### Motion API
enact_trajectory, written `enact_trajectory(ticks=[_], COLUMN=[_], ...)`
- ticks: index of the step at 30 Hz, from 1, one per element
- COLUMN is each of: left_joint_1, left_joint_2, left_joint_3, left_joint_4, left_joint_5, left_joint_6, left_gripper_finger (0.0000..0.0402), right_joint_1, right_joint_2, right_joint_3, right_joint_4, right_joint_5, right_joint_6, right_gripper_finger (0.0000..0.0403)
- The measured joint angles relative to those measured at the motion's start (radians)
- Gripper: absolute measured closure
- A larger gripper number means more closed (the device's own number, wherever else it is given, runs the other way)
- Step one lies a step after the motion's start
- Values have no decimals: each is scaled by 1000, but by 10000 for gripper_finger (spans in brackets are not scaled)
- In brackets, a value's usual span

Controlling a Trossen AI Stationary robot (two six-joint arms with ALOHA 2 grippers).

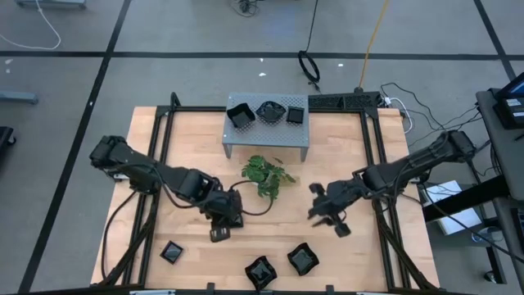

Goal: Pick & Place Mini shaped plates
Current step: Stack the distorted square plate on top of the stacked distorted square plates on the shelf

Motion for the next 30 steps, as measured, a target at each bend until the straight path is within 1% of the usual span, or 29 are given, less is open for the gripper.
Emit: enact_trajectory(ticks=[3, 5, 9, 11, 14, 15, 18, 19, 21, 25, 28, 30], left_joint_1=[-3, -4, -4, -4, -3, -4, -4, -4, -4, -3, -3, -3], left_joint_2=[-1, -1, -1, -1, -1, -1, -1, -1, -1, -1, -1, -1], left_joint_3=[-1, -1, -1, -1, -1, -1, -1, -1, -1, -1, -1, -1], left_joint_4=[52, 101, 215, 264, 338, 355, 413, 427, 454, 494, 515, 521], left_joint_5=[-2, -4, -49, -69, -94, -102, -109, -110, -122, -168, -189, -190], left_joint_6=[-106, -181, -313, -368, -441, -462, -502, -507, -514, -515, -515, -515], left_gripper_finger=[284, 284, 284, 284, 284, 284, 284, 284, 284, 284, 284, 284], right_joint_1=[22, 35, 53, 56, 56, 56, 59, 63, 73, 91, 92, 93], right_joint_2=[0, 9, 62, 112, 198, 226, 307, 331, 375, 445, 469, 468], right_joint_3=[-54, -99, -177, -188, -189, -189, -190, -190, -190, -190, -190, -190], right_joint_4=[26, 87, 265, 364, 457, 482, 542, 557, 592, 674, 730, 735], right_joint_5=[-108, -145, -154, -155, -161, -180, -250, -259, -254, -200, -204, -204], right_joint_6=[-58, -102, -224, -272, -299, -305, -310, -310, -329, -387, -381, -383], right_gripper_finger=[298, 298, 298, 298, 298, 298, 298, 298, 298, 298, 298, 298])
